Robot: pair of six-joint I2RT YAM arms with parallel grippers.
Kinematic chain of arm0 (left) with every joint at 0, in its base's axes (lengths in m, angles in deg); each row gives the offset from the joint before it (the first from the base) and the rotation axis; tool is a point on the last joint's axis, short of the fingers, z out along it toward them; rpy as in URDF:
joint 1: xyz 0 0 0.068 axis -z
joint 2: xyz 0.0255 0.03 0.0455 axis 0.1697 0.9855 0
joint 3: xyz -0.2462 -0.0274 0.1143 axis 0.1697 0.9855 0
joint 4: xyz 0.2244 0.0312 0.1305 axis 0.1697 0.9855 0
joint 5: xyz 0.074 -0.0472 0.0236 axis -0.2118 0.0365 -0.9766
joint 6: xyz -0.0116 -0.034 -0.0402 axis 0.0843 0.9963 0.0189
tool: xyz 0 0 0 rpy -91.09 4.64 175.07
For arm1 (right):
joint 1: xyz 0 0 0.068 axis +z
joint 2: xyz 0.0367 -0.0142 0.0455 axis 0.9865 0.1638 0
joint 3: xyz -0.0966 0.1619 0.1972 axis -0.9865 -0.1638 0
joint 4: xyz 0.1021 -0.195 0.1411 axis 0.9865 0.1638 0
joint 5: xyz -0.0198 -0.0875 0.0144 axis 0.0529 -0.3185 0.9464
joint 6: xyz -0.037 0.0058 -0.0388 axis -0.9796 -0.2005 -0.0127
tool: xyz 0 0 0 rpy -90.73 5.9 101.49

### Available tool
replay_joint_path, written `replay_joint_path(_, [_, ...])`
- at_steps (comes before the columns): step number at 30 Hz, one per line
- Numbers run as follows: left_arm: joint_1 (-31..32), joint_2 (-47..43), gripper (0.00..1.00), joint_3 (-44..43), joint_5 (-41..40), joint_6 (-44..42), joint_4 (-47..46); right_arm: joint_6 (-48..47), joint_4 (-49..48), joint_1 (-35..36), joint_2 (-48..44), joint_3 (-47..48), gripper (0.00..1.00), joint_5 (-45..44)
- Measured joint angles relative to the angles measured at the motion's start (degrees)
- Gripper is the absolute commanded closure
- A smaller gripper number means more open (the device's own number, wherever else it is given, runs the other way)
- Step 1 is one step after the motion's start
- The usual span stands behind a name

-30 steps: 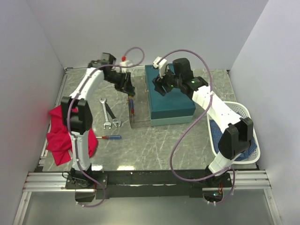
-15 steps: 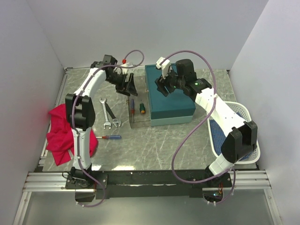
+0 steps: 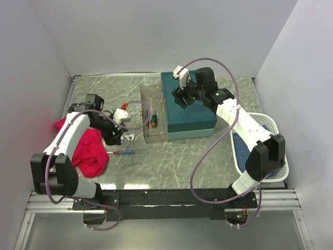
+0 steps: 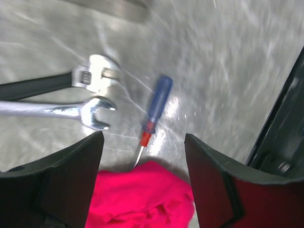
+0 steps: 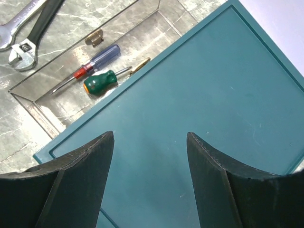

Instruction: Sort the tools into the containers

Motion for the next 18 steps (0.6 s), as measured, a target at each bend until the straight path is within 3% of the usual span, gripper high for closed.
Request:
replay_joint_path(6, [1.60,1.09,0.27,8.50,-4.39,-9.03,-3.91,-0.11,0.07,-0.04,0.00,-0.11,0.30,0.42])
replay_joint_path(12, [4.09,1.22,0.25,15.19,-7.96,-10.99,-12.37,-1.11,0.44,-0.07,0.00,-1.49,0.30,0.35])
replay_joint_path(18, [11.41,1.55,0.28,18.93,-10.19,-9.16,-19.54,-1.51,0.83,-0.07,-0.02,-2.45,0.30,0.31])
